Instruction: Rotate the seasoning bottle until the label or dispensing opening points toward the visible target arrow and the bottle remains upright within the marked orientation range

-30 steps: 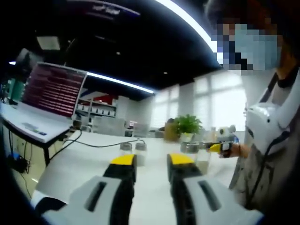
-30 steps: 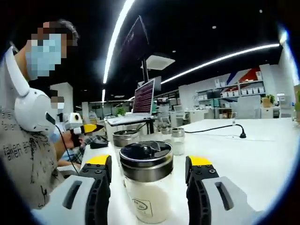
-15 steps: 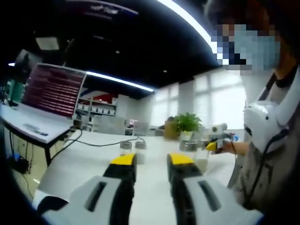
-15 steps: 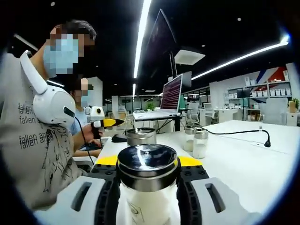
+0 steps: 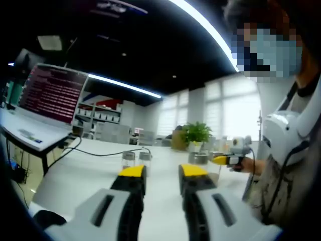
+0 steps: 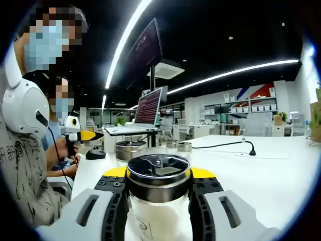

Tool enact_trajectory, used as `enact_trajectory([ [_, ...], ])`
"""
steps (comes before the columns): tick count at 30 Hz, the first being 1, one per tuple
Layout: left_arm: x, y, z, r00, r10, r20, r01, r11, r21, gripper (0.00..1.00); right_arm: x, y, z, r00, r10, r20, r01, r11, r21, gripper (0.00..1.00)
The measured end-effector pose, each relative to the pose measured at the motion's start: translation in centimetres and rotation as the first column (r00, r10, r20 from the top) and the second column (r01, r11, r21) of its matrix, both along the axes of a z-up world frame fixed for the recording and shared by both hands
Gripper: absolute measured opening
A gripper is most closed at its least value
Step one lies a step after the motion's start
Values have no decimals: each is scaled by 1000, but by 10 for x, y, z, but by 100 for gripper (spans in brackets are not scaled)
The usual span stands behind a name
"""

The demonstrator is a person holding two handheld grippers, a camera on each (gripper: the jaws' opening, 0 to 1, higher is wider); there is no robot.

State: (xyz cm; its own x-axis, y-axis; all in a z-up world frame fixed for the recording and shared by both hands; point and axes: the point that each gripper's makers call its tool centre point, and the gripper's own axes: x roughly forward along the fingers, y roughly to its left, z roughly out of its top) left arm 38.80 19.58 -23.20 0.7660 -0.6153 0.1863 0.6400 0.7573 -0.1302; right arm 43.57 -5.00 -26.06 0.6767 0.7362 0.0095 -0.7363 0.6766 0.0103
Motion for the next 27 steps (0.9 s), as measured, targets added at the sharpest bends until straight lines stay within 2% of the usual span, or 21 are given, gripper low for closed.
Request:
enact_trajectory([
  [3, -2, 2, 0, 1000, 8, 0, -8, 1000, -1, 27, 1, 1, 0, 997, -80, 8, 80, 997, -4, 44],
  [6, -5, 3, 1, 1000, 16, 3, -16, 1000, 4, 27, 1, 2, -1, 994, -112, 7, 112, 994, -2, 45],
  [8, -9, 4, 2, 1000, 16, 10, -16, 1000, 4, 27, 0, 1, -1, 994, -106, 13, 106, 994, 10, 45],
  [9, -11, 4, 2, 1000, 18, 11, -18, 1000, 4, 27, -2, 3, 3, 997, -66, 37, 65, 997, 35, 45],
  [10, -12, 5, 1, 1000, 20, 10, -20, 1000, 5, 27, -2, 3, 2, 999, -49, 6, 49, 995, 86, 48],
  [11, -13, 5, 0, 1000, 23, 7, -23, 1000, 4, 27, -3, 3, -1, 998, -24, -61, 33, 989, 145, 58],
  [12, -14, 6, -1, 1000, 26, 4, -26, 1000, 4, 27, -4, 5, 3, 997, 3, -72, 11, 980, 197, 76],
  [13, -14, 7, -2, 1000, 28, 1, -28, 1000, 7, 27, -4, 3, 6, 998, 18, -63, -5, 978, 209, 84],
  [14, -14, 9, -3, 999, 32, -9, -32, 999, 6, 27, -7, 3, 9, 998, 48, -39, -39, 981, 188, 83],
  [16, -14, 11, -2, 999, 40, -7, -40, 999, 10, 27, -8, -4, 15, 996, 89, -11, -86, 984, 153, 71],
  [18, -15, 10, 1, 999, 37, 1, -37, 999, 5, 27, -10, -11, 21, 986, 167, -4, -164, 974, 158, 67],
  [22, -15, 6, 0, 1000, 30, 5, -30, 1000, 1, 27, -7, -23, 40, 954, 299, -26, -279, 918, 283, 62],
  [24, -15, 3, -1, 1000, 19, 2, -19, 1000, -2, 28, -12, -23, 48, 918, 396, -14, -372, 873, 315, 60],
  [26, -17, -2, 0, 1000, 2, 5, -2, 1000, -5, 28, -12, -24, 43, 896, 443, -12, -425, 867, 260, 59],
  [27, -17, -4, 0, 1000, -1, 7, 1, 1000, -1, 28, -11, -25, 40, 892, 451, -13, -435, 868, 241, 58],
])
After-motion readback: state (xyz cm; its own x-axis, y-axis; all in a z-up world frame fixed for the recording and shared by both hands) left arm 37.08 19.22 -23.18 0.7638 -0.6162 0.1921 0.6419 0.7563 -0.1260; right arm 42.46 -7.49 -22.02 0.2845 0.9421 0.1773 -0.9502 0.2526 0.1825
